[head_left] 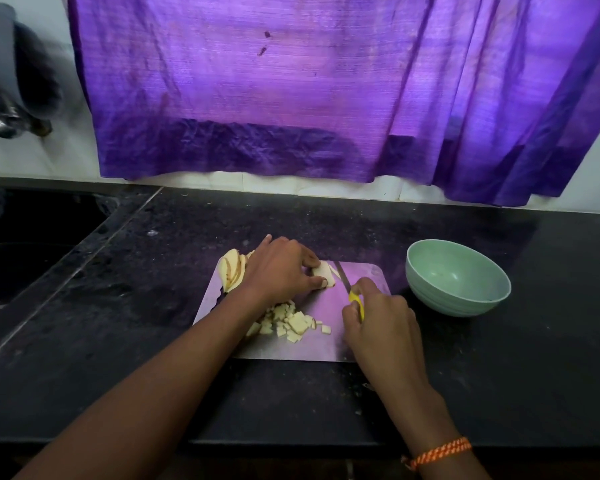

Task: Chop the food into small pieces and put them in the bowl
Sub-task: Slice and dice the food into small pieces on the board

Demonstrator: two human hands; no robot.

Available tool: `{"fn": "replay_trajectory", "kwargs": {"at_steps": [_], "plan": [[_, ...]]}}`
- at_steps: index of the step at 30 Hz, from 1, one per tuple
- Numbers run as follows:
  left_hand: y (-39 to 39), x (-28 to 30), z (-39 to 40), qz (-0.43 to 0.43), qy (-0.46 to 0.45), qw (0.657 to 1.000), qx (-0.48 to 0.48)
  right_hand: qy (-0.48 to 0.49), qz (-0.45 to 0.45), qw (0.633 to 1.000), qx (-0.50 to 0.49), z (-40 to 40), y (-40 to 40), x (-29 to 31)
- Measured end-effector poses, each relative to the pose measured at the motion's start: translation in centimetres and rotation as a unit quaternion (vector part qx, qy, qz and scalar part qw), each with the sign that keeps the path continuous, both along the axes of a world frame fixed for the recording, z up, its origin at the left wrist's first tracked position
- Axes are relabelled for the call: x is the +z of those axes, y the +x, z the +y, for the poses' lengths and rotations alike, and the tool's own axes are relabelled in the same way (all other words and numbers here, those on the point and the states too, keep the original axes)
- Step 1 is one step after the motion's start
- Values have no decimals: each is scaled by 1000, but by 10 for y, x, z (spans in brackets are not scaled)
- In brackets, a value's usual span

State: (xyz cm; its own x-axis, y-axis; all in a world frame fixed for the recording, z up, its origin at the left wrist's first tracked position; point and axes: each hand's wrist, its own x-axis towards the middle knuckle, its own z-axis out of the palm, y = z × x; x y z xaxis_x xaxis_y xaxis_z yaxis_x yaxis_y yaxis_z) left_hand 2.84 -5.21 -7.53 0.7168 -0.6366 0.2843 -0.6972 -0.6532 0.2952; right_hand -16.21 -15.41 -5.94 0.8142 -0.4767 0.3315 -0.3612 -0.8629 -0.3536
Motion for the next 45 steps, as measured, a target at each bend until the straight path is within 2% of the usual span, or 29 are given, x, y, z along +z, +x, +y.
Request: {"fn": "replay_trajectory", "kwargs": {"at_steps": [18, 25, 34, 38, 45], "plan": [[-3, -1, 0, 8, -19, 1000, 1, 8, 43, 999, 32, 6, 36, 3], [-4, 1, 1, 22, -15, 1000, 3, 2, 36, 999, 5, 6, 3, -1], [-6, 3, 1, 32, -24, 999, 8, 58, -17, 998, 12, -1, -26, -5], [-6, 3, 0, 16, -22, 999, 17, 34, -54, 998, 21, 3, -19, -5], [-3, 2, 1, 8, -25, 1000, 17, 3, -11, 1000, 26, 2, 17, 0]]}}
